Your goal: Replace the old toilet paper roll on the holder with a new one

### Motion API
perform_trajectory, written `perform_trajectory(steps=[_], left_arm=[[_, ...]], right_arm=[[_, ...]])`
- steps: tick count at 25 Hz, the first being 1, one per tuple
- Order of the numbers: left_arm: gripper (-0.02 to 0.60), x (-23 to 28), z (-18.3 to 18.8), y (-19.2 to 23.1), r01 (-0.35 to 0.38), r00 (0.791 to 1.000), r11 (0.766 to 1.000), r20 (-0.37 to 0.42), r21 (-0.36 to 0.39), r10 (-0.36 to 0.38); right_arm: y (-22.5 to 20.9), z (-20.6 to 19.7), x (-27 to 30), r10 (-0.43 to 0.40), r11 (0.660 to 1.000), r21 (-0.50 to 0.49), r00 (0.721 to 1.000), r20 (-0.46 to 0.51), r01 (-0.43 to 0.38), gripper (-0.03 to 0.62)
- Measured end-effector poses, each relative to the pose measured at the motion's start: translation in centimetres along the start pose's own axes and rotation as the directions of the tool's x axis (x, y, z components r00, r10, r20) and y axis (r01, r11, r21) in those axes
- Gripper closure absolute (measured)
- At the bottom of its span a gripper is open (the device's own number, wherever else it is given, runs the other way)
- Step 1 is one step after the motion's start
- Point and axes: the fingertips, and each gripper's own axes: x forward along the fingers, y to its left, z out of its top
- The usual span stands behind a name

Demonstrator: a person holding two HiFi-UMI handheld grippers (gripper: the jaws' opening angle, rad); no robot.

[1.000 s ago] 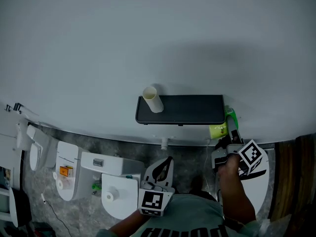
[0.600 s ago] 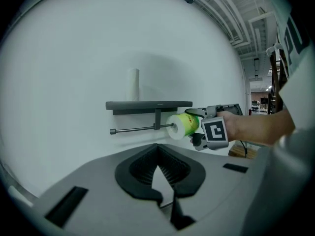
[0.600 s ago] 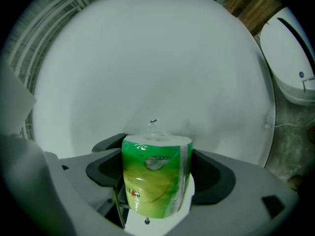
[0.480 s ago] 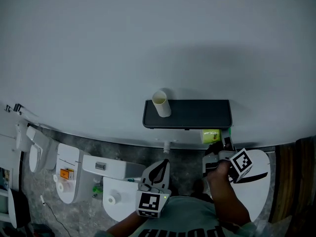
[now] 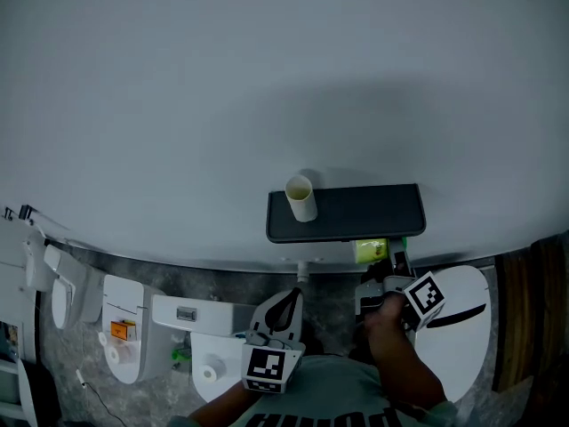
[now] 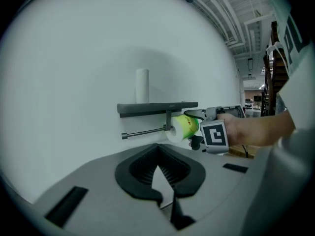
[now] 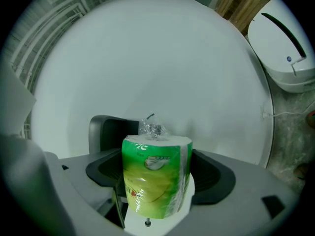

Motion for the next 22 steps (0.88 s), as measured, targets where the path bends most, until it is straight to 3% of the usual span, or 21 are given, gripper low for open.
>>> perform_trajectory(steps=[11,15,22], left_arm=[[0.577,1.0,0.4,1.1,0.062,0.998,0.998,-0.011,0.034,-0.061],[0.578,1.7,0.4,0.6,0.088,0.996,0.995,-0.020,0.048,-0.087],[0.577,2.4,0.6,-0.8,0.120,0.993,0.991,-0.025,0.056,-0.118]], right_arm=[[-0.3,-0.4,0.2,0.048,0.999,0.015,0.998,0.047,-0.049,0.175],[-0.4,-0.4,0.4,0.104,0.994,0.032,0.994,0.036,-0.105,0.175],[-0.2,-0.7,-0.1,0.129,0.992,0.008,0.991,-0.014,-0.129,0.174]])
